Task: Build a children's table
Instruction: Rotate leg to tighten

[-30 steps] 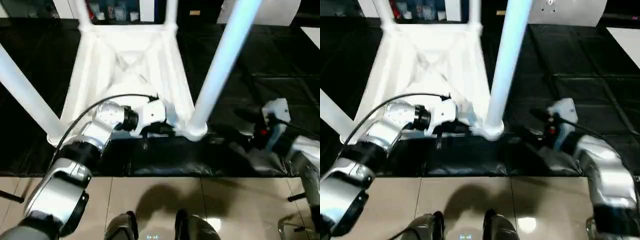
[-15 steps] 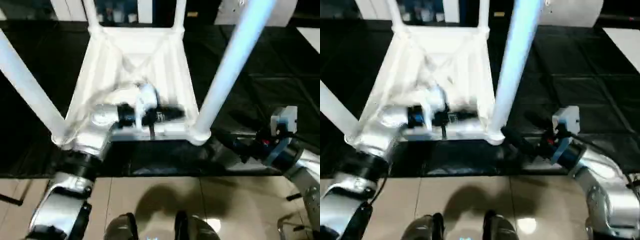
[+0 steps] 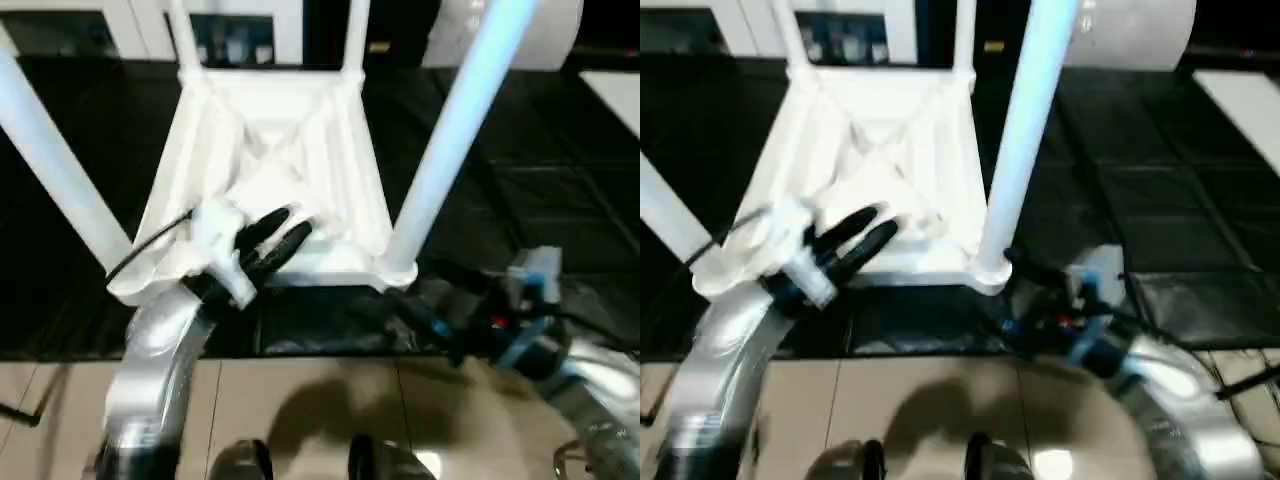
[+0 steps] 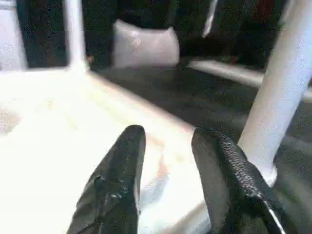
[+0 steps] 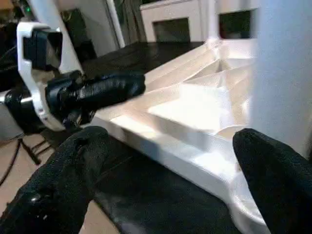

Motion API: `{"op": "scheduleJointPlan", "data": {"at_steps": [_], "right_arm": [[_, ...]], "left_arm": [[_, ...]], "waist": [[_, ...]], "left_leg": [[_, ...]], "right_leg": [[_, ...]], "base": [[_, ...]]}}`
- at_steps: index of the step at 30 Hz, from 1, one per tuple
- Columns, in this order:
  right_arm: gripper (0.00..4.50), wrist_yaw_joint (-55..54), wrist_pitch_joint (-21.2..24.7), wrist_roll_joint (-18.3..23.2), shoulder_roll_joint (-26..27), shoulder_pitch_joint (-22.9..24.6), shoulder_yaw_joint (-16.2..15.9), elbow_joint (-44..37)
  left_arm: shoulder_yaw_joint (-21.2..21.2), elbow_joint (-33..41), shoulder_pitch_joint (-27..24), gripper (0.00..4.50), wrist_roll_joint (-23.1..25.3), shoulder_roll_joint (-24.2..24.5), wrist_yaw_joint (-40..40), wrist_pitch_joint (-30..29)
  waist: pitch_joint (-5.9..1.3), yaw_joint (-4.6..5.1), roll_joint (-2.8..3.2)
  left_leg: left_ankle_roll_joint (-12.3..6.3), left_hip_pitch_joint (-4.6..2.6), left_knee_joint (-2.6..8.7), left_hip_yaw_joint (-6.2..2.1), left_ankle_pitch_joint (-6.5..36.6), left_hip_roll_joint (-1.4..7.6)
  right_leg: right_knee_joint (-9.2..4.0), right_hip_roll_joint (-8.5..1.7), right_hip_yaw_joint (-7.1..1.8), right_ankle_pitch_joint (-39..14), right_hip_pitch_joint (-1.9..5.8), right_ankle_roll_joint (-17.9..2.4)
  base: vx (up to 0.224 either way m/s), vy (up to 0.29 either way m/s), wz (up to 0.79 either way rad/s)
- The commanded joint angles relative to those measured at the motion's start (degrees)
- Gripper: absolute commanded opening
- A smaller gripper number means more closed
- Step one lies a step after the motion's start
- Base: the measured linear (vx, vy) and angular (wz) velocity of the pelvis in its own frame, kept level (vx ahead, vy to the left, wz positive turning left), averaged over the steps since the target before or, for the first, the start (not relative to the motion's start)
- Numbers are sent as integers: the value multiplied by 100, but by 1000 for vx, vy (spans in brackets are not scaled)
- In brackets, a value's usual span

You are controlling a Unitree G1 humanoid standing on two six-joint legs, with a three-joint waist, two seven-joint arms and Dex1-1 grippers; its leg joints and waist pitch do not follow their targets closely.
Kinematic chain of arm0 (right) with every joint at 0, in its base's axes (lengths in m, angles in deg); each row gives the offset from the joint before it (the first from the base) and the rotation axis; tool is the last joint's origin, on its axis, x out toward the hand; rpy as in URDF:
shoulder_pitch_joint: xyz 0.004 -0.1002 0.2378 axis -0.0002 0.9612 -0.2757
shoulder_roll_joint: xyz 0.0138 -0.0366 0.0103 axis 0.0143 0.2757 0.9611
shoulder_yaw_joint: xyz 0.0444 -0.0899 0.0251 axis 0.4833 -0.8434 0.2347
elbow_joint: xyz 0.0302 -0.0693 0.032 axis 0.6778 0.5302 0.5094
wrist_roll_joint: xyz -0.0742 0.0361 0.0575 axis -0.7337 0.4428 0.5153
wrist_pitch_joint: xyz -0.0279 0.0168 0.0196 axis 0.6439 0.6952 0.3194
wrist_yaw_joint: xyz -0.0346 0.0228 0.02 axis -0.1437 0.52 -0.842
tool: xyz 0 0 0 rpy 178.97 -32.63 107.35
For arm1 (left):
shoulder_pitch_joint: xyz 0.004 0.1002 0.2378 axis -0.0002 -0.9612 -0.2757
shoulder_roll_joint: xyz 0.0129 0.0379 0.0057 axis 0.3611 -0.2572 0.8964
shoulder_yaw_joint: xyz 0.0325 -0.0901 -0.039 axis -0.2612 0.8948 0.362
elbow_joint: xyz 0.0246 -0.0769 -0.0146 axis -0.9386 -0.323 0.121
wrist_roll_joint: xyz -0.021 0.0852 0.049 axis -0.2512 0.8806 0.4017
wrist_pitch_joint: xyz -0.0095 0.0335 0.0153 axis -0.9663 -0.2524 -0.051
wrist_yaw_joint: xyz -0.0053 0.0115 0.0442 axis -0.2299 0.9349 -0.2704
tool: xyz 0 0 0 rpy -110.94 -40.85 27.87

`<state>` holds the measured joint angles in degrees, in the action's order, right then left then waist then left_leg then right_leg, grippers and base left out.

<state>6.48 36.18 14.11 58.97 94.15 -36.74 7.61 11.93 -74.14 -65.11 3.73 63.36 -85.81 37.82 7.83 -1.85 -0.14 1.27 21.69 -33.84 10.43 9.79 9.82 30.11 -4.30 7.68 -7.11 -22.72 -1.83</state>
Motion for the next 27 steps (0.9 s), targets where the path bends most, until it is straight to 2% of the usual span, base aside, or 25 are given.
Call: {"op": "scheduleJointPlan", "data": {"at_steps": [1,2,3,4,5,6,7,8,9,10,11,12,13,14,15,16,18,20,21,23,24,25,26,27], "right_arm": [[450,-111,-85,-133,-12,28,-147,-160],[450,-111,-85,-133,-12,28,-147,-160],[450,-205,-202,-374,78,-182,-454,49],[450,-205,-202,-374,78,-182,-454,49],[450,-274,-266,-513,130,-326,-528,213],[450,-299,-290,-564,149,-379,-555,274],[450,-507,-387,-808,270,-663,-606,626],[450,-655,-445,-962,350,-848,-621,859],[450,-655,-445,-962,350,-848,-621,859],[450,-806,-538,-1104,400,-993,-623,1071],[450,-1006,-620,-1237,430,-1111,-613,1256],[450,-1189,-676,-1321,460,-1197,-582,1399],[450,-1189,-676,-1321,460,-1197,-582,1399],[450,-1278,-743,-1379,472,-1243,-542,1491],[450,-1445,-838,-1426,490,-1312,-467,1640],[450,-1467,-851,-1432,493,-1321,-455,1658],[450,-1610,-922,-1488,537,-1371,-374,1790],[450,-1793,-1000,-1599,556,-1423,-248,1980],[450,-1893,-1070,-1635,542,-1439,-117,2126],[450,-1907,-1153,-1595,531,-1448,-7,2224],[450,-1831,-1184,-1541,527,-1446,-10,2203],[450,-1831,-1184,-1541,527,-1446,-10,2203],[450,-1796,-1212,-1509,540,-1417,-47,2141],[450,-1763,-1218,-1491,544,-1399,-86,2115]], "left_arm": [[-78,366,-214,217,341,73,194,48],[-78,366,-214,235,341,73,194,48],[-35,842,-835,235,178,-64,348,40],[-35,842,-835,242,178,-64,348,40],[-48,987,-998,248,83,-59,380,-10],[-52,1042,-1058,261,48,-58,392,-28],[-39,1118,-1246,261,1,14,360,-45],[-39,1141,-1336,278,2,88,334,-56],[-39,1141,-1336,284,2,88,334,-56],[-13,1165,-1376,293,97,144,431,-127],[-2,1216,-1399,306,192,180,542,-212],[-12,1283,-1416,306,269,209,621,-291],[-12,1283,-1416,316,269,209,621,-291],[-31,1303,-1442,322,300,226,620,-311],[-56,1353,-1518,338,341,212,595,-314],[-57,1359,-1527,338,345,210,594,-318],[-76,1431,-1611,360,381,225,691,-355],[-7,1471,-1711,382,396,242,853,-358],[97,1524,-1829,395,357,224,977,-348],[186,1610,-1985,405,289,210,1056,-337],[200,1686,-2121,405,209,224,1022,-315],[200,1686,-2121,421,209,224,1022,-315],[207,1804,-2356,434,135,240,930,-242],[214,1852,-2469,443,100,249,878,-203]], "waist": [[-383,62,21],[-342,86,48],[-347,122,-11],[-284,86,73],[-238,-18,103],[-256,-254,88],[-308,-90,-138],[-197,-103,-264],[-289,-36,-394],[-350,-115,-249],[-400,-141,-79],[-443,-76,-31],[-473,-26,14],[-489,-21,100],[-497,-7,79],[-493,-6,97],[-497,19,47],[-509,26,46],[-513,27,-2],[-521,6,28],[-515,4,11],[-537,-2,14],[-539,-8,1],[-530,-1,0]], "left_leg": [[-39,-288,406,-289,2805,387],[-12,-280,455,-312,2999,417],[103,-291,568,-375,3585,556],[305,-37,979,-493,4480,834],[388,144,1230,-430,4936,927],[494,90,1325,-20,5254,738],[390,-126,1032,-54,4764,554],[482,-587,-238,-212,3143,36],[300,-503,-694,-299,1571,-168],[108,-122,-590,-553,543,-210],[392,-284,132,-576,1674,190],[455,-250,252,-612,2083,295],[500,-189,337,-657,2249,370],[446,-140,404,-644,2383,391],[373,-137,407,-584,2480,360],[346,-142,393,-556,2521,335],[294,-105,367,-515,2437,300],[228,-66,360,-500,2232,292],[214,-65,356,-487,2213,296],[164,-81,341,-470,2040,310],[149,-82,345,-458,2016,310],[118,-64,349,-457,1882,319],[67,-48,354,-450,1750,321],[45,-37,363,-446,1751,325]], "right_leg": [[-681,-450,-106,-4103,158,230],[-699,-430,-74,-4055,178,237],[-598,-374,-5,-3748,265,222],[126,-300,-106,-2876,521,48],[697,-214,-217,-2221,579,-47],[1031,-58,-300,-1599,358,-185],[807,-181,-599,-2290,241,-67],[-613,-854,-753,-6147,-437,212],[-743,-962,-791,-7041,-420,332],[-532,-988,-1047,-6621,58,191],[-106,-436,-683,-4340,57,-290],[34,-316,-657,-3476,107,-430],[146,-305,-650,-2692,197,-583],[183,-335,-679,-1858,270,-797],[128,-390,-717,-1847,278,-899],[90,-415,-738,-2010,274,-916],[17,-472,-773,-2495,279,-862],[7,-465,-772,-2597,284,-803],[-5,-468,-771,-2667,277,-788],[-4,-466,-783,-2534,261,-839],[-7,-449,-781,-2477,256,-848],[33,-436,-778,-2227,283,-884],[61,-427,-771,-2040,293,-903],[56,-428,-769,-2035,292,-910]], "base": [[0,0,0],[0,0,0],[0,0,0],[-68,21,-2],[-68,21,-2],[0,0,0],[37,-92,8],[37,-92,8],[-10,-67,-9],[0,0,0],[0,0,0],[0,0,0],[0,0,0],[0,0,0],[0,0,0],[0,0,0],[0,0,0],[0,0,0],[0,0,0],[0,0,0],[0,0,0],[0,0,0],[0,0,0],[0,0,0]]}}
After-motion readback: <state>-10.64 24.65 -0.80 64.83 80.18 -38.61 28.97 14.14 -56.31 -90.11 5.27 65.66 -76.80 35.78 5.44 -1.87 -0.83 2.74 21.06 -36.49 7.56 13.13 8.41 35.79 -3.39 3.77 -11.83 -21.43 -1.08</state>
